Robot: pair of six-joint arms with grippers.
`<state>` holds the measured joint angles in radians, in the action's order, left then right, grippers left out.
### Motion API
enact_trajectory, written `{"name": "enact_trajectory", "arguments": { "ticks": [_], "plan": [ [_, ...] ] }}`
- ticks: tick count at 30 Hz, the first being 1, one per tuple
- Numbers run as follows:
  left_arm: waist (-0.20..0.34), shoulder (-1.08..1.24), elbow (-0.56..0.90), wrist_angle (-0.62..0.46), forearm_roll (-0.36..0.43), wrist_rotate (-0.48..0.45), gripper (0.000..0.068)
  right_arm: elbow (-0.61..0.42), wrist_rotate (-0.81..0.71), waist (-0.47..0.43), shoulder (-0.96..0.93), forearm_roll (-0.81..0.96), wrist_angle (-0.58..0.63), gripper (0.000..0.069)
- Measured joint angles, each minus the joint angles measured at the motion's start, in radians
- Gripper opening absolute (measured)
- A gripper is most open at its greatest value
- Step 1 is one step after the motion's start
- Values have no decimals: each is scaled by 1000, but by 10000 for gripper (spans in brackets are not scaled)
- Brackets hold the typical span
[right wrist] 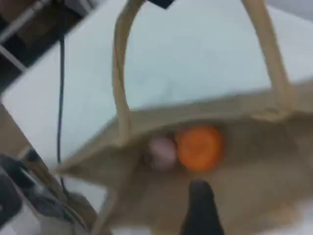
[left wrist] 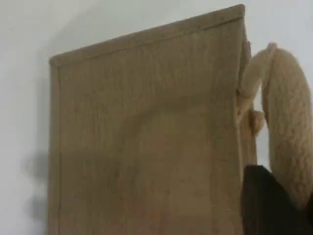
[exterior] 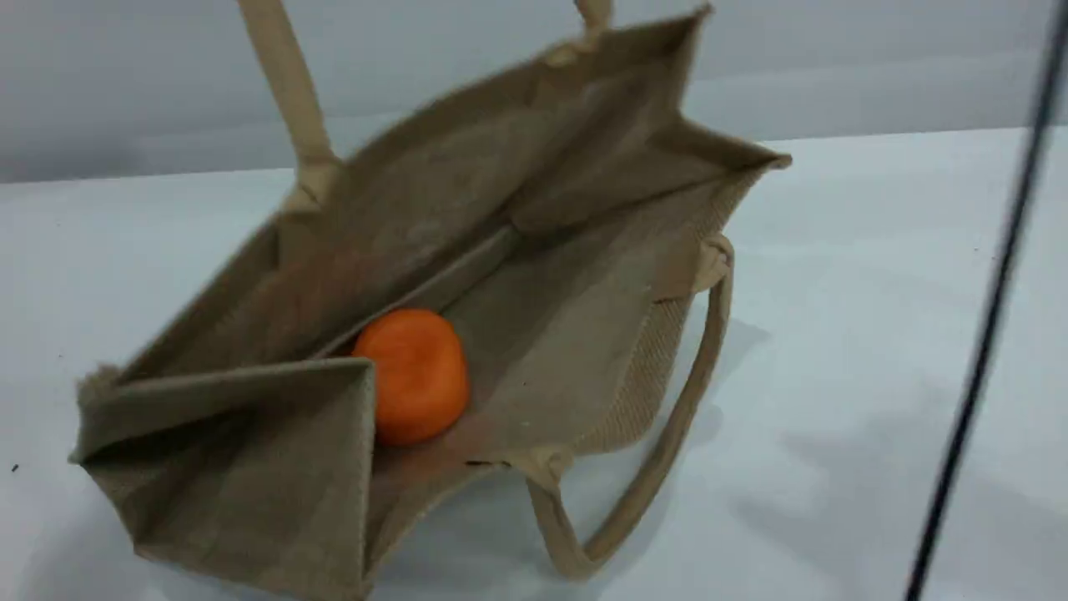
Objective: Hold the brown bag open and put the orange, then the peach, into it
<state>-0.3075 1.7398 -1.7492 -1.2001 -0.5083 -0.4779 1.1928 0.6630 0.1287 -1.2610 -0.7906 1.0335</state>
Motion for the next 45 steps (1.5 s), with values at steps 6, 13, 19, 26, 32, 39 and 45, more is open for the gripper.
{"name": "enact_trajectory", "arguments": {
  "ticks": [6,13,19,26,32,39,45],
  "plan": [
    [-46,3,115,143,4,-22,71,0,-242,-3,179,261,128,447],
    [-46,3,283,321,-42,-40,71,0,-429,-3,384,462,194,447],
    [-46,5,433,452,-111,-73,71,0,-512,-3,528,536,193,447],
    [-46,49,505,562,-183,-115,73,1,-560,-3,613,562,193,447],
    [-73,140,510,570,-278,-208,97,1,-591,-3,613,559,189,447],
    [-112,248,510,622,-468,-387,158,1,-591,-3,613,556,188,447],
    [-127,318,510,637,-667,-565,205,1,-591,-3,613,558,188,447]
  ]
}}
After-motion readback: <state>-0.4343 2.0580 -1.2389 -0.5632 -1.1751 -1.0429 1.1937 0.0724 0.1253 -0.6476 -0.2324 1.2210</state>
